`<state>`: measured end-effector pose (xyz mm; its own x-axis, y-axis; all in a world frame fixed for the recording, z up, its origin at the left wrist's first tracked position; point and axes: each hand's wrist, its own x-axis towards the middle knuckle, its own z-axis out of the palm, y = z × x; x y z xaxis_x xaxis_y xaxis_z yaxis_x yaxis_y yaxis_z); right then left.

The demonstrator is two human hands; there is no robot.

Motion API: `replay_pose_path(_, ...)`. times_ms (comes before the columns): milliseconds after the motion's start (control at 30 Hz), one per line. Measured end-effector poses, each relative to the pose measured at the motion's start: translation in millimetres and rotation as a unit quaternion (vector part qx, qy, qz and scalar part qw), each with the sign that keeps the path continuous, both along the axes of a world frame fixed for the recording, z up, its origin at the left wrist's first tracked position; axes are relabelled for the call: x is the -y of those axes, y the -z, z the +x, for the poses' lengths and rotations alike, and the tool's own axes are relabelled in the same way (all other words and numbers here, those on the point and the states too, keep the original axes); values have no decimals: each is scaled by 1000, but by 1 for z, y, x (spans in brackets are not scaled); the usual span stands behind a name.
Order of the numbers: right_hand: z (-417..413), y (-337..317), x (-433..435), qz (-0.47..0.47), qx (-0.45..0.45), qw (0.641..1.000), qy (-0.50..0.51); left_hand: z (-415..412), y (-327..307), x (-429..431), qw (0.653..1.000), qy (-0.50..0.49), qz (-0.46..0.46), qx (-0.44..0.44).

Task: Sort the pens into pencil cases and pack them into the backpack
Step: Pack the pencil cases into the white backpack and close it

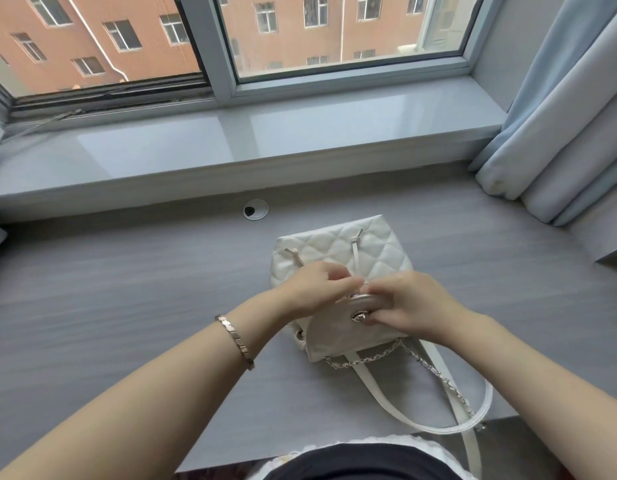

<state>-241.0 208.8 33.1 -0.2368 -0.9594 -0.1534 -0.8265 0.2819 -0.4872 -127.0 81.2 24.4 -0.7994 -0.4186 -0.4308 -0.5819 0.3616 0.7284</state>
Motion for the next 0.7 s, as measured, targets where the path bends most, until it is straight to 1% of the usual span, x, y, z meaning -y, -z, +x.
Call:
replay_pose_path(100,-3,7,9,-17,143,988,60,5,-3,1,999,-7,34,3)
replay_pose_path(167,-5,13,13,-31,191,976,101,6,0,2,1000,10,4,4)
replay_pose_path(267,-10,22,15,-32,227,959,165,4,2,2,1000,16,-23,-8)
replay_pose_path(334,-15,24,15,-16,247,954,169,2,1,1,1000,7,-17,-12)
replay_pose_path(434,-18,25,15,-8,270,951,149,1,3,-2,999,7,-39,-12)
replay_pose_path(600,-17,35,6,-64,335,926,160,2,7,-1,998,20,-62,-17)
replay_pose_path(700,-18,37,7,-77,359,913,177,2,8,-3,996,25,-86,-26)
